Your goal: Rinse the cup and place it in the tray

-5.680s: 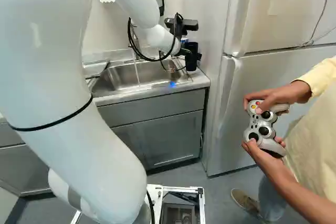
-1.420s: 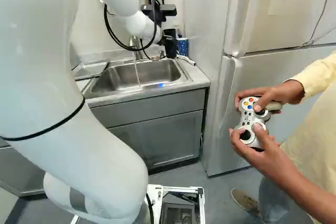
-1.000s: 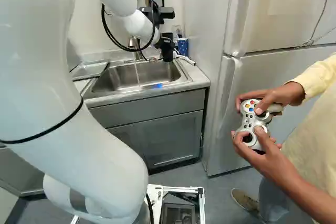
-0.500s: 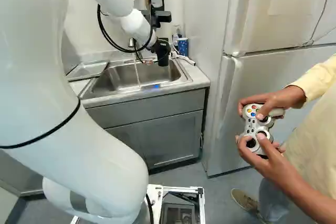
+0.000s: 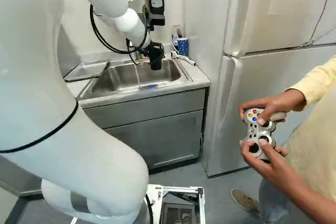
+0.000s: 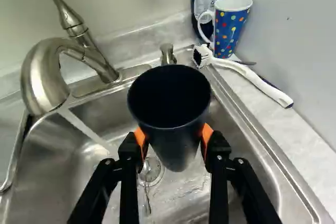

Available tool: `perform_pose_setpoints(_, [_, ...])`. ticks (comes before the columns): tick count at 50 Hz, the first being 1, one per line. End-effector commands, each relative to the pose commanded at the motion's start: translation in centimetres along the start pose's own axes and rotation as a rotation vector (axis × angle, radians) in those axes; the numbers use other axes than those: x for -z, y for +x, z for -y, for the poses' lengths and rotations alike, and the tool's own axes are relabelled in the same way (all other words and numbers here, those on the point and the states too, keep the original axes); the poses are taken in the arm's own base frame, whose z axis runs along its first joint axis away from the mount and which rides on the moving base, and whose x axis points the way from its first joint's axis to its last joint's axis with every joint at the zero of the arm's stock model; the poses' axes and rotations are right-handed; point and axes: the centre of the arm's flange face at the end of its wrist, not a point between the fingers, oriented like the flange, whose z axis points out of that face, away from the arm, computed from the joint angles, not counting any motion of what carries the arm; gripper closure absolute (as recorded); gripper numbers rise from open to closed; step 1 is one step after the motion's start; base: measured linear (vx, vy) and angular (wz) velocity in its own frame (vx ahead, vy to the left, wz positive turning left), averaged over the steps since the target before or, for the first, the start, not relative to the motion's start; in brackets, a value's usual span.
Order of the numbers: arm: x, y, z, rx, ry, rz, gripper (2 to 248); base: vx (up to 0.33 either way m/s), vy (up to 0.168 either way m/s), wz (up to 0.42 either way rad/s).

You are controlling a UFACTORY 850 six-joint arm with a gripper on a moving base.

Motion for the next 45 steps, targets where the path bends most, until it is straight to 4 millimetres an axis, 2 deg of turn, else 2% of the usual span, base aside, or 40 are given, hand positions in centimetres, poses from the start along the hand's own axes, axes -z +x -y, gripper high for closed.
perform_pose_setpoints(25, [0.5, -1.4, 3.5, 0.042, 0.084, 0.081, 130, 0.000, 0.000, 0.000])
perform_pose_setpoints(45, [0.7, -2.3, 3.9, 0.047, 0.121, 0.174, 130, 0.000, 0.000, 0.000])
